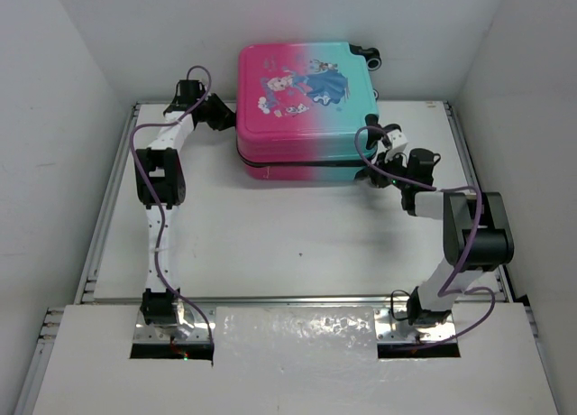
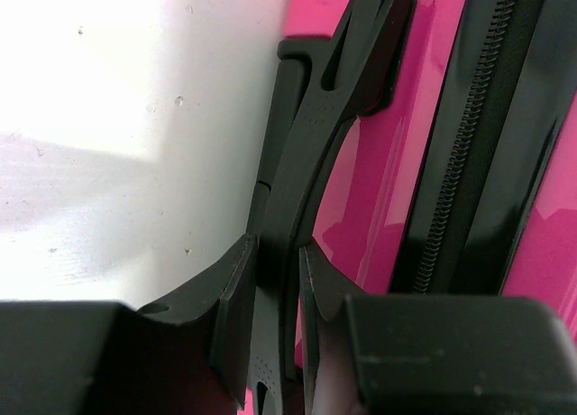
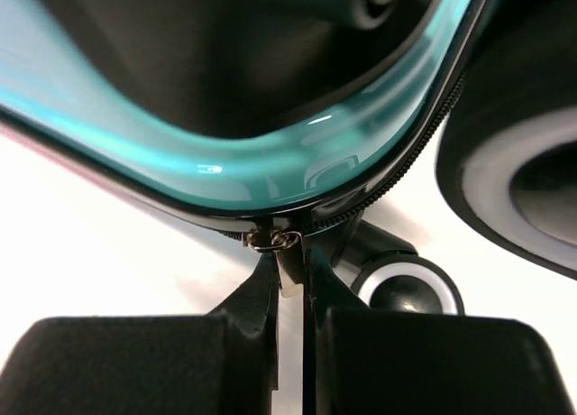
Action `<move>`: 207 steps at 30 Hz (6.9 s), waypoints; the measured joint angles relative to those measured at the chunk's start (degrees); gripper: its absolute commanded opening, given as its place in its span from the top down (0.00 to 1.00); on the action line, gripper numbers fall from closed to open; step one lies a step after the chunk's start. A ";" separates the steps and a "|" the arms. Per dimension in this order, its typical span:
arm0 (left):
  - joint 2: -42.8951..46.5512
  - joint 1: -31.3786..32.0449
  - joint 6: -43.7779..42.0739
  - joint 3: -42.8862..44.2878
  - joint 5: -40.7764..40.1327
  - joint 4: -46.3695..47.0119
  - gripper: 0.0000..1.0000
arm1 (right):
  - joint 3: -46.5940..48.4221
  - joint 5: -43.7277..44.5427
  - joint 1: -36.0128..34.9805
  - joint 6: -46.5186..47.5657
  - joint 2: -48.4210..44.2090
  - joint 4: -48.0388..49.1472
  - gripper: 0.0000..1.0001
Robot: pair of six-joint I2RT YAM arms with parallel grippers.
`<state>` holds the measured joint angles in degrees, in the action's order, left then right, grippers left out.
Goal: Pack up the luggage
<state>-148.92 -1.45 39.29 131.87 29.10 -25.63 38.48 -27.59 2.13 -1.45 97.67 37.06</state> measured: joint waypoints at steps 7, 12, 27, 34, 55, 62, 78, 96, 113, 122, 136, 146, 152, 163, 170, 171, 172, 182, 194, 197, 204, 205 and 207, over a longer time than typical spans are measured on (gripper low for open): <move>0.31 0.33 -0.02 -0.07 -1.38 -0.52 1.00 | 1.05 -0.02 0.02 4.11 0.09 -1.66 1.00; 0.85 0.72 0.00 -0.72 -2.10 -0.66 1.00 | 3.96 2.05 0.02 3.10 1.86 -4.39 1.00; 0.98 1.09 0.04 -0.76 -2.27 -1.42 1.00 | 5.49 8.13 -0.24 -0.92 2.25 -7.13 1.00; 0.98 1.14 0.07 -0.74 -2.03 -1.64 1.00 | 4.20 8.55 -0.24 3.26 3.17 -2.91 1.00; 42.51 -14.08 4.79 -34.84 -28.28 2.14 0.00 | 8.81 15.56 -10.75 7.89 -1.22 -16.28 1.00; 70.95 12.26 6.12 -59.84 -34.27 12.63 0.01 | 9.29 23.08 -16.79 5.57 -1.86 -17.55 1.00; 55.91 35.52 9.31 -76.76 -38.82 31.12 0.38 | 5.99 5.60 -27.15 5.22 -4.31 -14.08 1.00; 48.92 35.10 8.81 -69.53 -43.06 30.73 0.43 | -3.28 6.05 -21.05 1.57 -4.81 9.31 0.73; 45.29 33.05 -0.11 -64.57 -34.16 32.96 0.42 | -7.61 13.92 -16.52 -0.55 -9.18 7.28 0.30; 45.03 32.85 -0.28 -63.60 -33.77 31.61 0.42 | -8.59 13.44 -16.46 -0.44 -16.74 5.16 0.26; 44.76 32.83 -0.24 -63.12 -33.40 31.21 0.42 | 1.95 14.05 -16.46 3.02 -2.40 -0.46 0.54; 44.65 32.74 -0.24 -62.90 -33.03 31.01 0.42 | 0.72 12.22 -16.22 -0.96 1.22 2.47 1.00; 44.39 32.74 -0.28 -62.73 -32.52 31.15 0.42 | -3.41 13.66 -16.31 -2.58 1.20 11.13 1.00; 43.89 32.74 -0.26 -62.01 -31.10 31.15 0.42 | -5.33 12.37 -13.94 -3.65 1.18 15.17 1.00; 43.69 32.24 1.86 -60.83 -31.32 28.98 0.42 | -2.99 11.04 -7.15 -4.72 0.83 13.73 1.00; 43.69 32.00 2.23 -60.83 -31.28 28.87 0.42 | -3.17 10.84 -6.84 -5.79 0.48 13.40 1.00; 43.69 31.89 2.27 -60.83 -31.04 28.81 0.42 | -3.41 10.43 -6.47 -6.69 0.13 13.42 1.00; 43.67 31.87 2.54 -60.83 -30.75 28.72 0.42 | 11.41 5.64 -3.34 -10.03 10.95 8.57 1.00; 45.62 31.15 2.27 -61.86 -30.18 26.56 0.11 | 33.88 0.83 -2.43 -18.53 28.72 6.82 1.00; 48.98 28.57 1.57 -64.35 -33.05 23.26 0.01 | 36.11 3.93 -3.98 -18.38 28.83 2.89 1.00; 59.49 28.20 -0.04 -66.95 -40.50 15.43 0.00 | 29.22 15.39 -10.34 -15.82 23.98 2.43 1.00; 60.98 28.41 -0.09 -66.62 -40.44 14.69 0.00 | 27.63 17.16 -12.24 -15.32 22.69 2.29 1.00; 63.65 28.89 -0.28 -65.66 -39.12 12.28 0.00 | 25.42 20.96 -17.09 -13.62 20.57 1.40 1.00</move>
<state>-85.27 27.44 39.00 66.22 -10.02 -13.34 63.90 -6.63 -14.96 -15.07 118.24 38.46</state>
